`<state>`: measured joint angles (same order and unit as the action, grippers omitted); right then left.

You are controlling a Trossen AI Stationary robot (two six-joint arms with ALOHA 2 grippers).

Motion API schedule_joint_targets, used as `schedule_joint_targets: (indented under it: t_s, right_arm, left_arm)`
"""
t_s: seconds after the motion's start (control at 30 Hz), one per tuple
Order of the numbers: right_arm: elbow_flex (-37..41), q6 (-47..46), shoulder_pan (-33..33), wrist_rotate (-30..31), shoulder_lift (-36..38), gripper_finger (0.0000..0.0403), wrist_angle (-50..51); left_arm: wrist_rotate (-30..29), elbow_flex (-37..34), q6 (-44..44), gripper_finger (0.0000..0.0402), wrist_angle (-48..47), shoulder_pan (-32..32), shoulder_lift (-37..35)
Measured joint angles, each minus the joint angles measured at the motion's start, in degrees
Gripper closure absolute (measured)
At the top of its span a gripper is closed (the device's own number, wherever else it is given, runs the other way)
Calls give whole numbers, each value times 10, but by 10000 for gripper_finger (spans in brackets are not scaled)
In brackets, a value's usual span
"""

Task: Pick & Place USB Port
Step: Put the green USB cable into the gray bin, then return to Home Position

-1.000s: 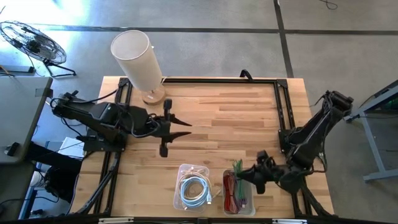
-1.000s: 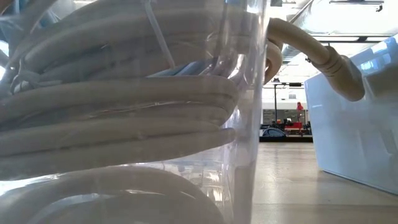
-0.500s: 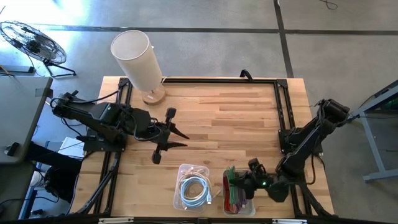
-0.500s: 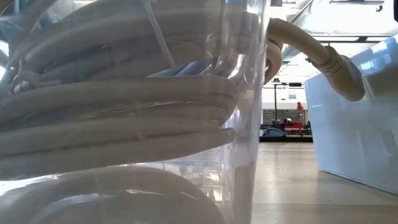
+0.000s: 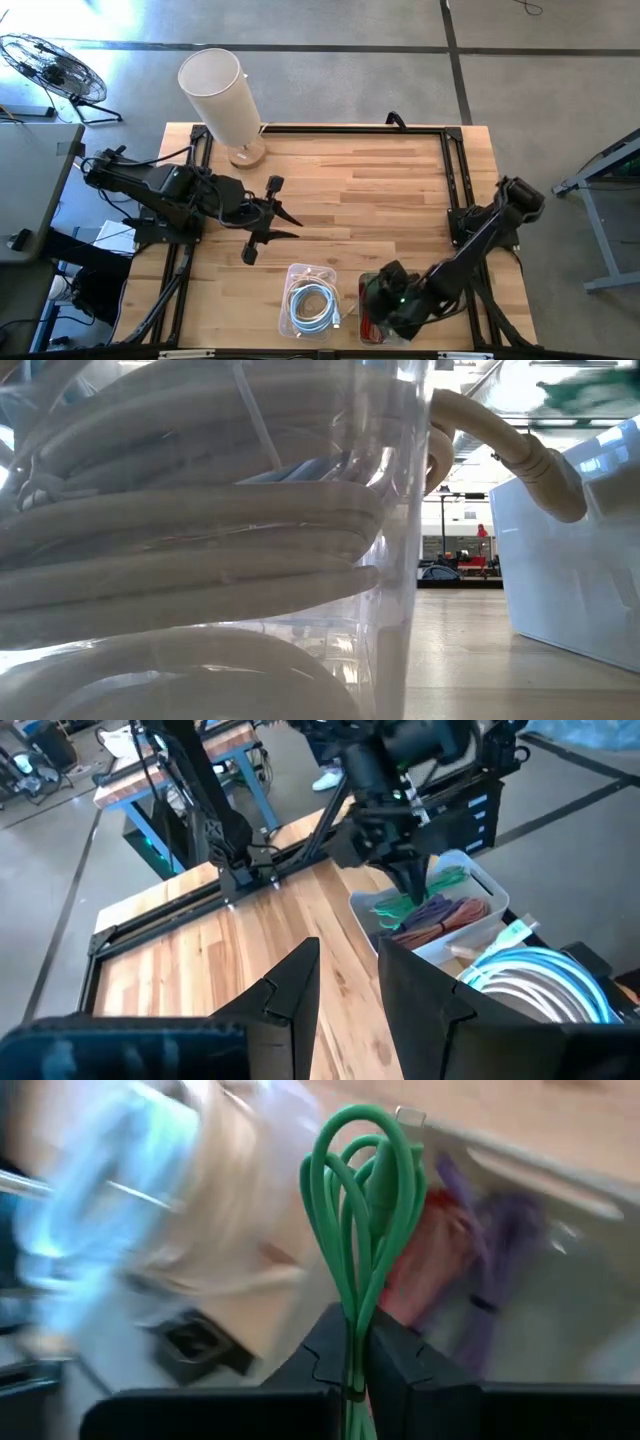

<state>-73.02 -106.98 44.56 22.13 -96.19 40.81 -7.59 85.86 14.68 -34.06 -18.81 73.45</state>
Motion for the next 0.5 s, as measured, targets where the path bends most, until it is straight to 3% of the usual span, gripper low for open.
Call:
schedule_joint_targets:
  t_s: [0.27, 0.5]
  right_arm:
    - [-35, -72, 1, -117, -63, 389, 129]
    - [-31, -40, -11, -97, -63, 324, 117]
  left_arm:
    - [-4, 0, 10, 300, -11, 0, 0]
    - [-8, 0, 18, 300, -21, 0, 0]
